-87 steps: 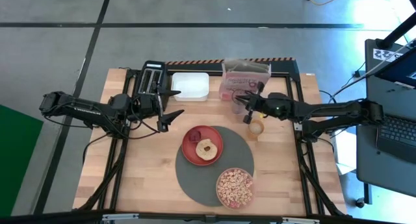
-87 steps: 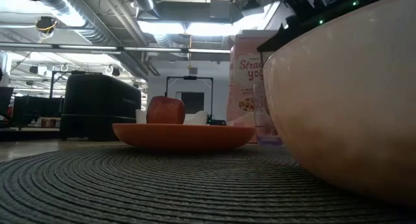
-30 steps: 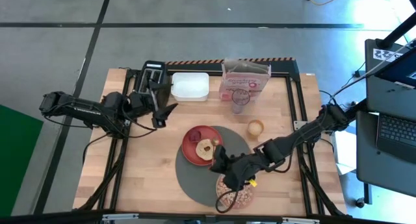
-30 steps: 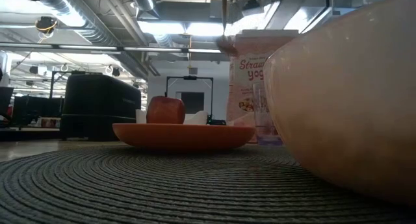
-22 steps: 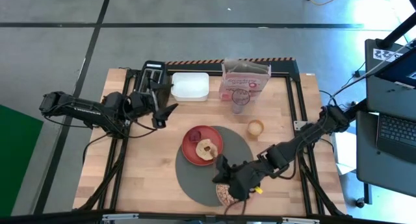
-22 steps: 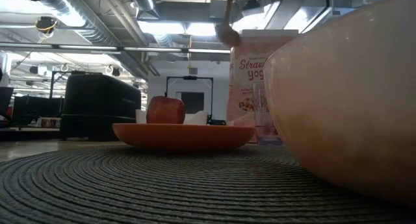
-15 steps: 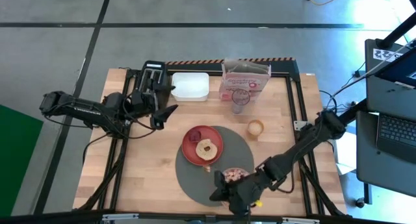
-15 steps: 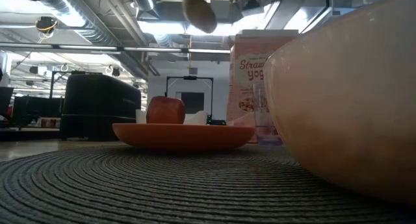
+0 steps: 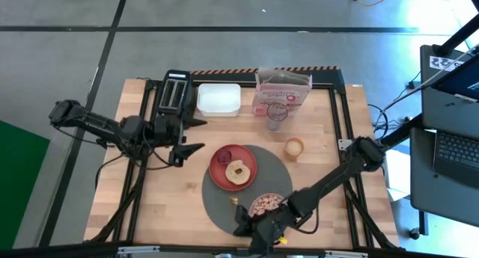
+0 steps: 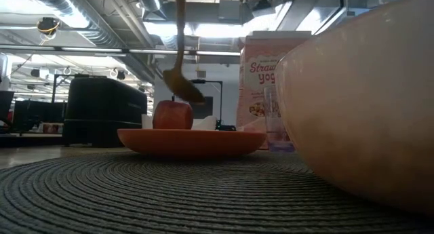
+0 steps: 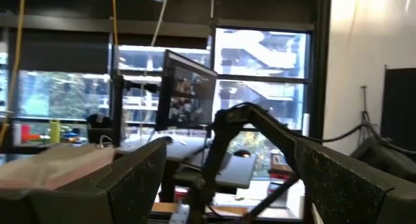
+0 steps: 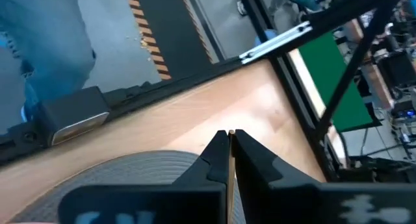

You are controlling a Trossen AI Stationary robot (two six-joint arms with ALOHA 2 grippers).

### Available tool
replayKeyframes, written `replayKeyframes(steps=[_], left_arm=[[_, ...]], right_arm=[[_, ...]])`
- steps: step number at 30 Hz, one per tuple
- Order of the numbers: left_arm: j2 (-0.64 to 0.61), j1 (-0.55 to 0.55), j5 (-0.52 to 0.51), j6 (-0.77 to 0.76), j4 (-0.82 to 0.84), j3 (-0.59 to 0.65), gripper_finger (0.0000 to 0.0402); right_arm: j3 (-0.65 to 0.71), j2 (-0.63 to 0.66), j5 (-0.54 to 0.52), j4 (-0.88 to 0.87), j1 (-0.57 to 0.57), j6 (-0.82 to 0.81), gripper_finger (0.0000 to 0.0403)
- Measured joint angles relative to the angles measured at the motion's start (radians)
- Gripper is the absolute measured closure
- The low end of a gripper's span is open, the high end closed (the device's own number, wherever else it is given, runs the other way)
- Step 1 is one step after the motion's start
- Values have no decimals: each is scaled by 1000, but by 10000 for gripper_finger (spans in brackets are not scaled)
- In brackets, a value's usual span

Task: Arrange a breakfast setting
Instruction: Put the spoon on the gray place mat

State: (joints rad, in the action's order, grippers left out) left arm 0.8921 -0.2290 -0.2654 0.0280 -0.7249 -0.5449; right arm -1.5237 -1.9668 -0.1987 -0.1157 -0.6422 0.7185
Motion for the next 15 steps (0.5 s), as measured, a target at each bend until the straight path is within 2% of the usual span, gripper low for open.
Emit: replayKeyframes(steps=[5,11,15], left_arm=[[0,-43,-6,0,17,0,68],[0,-76,-5,-1,50,0,68],[1,-111,36,0,129,0,68]], right_arm=[[-59,-25,41,-32,1,-3,392],[-87,-30,34,-142,1,-39,392],[-87,-30,29,-148,1,-47,392]])
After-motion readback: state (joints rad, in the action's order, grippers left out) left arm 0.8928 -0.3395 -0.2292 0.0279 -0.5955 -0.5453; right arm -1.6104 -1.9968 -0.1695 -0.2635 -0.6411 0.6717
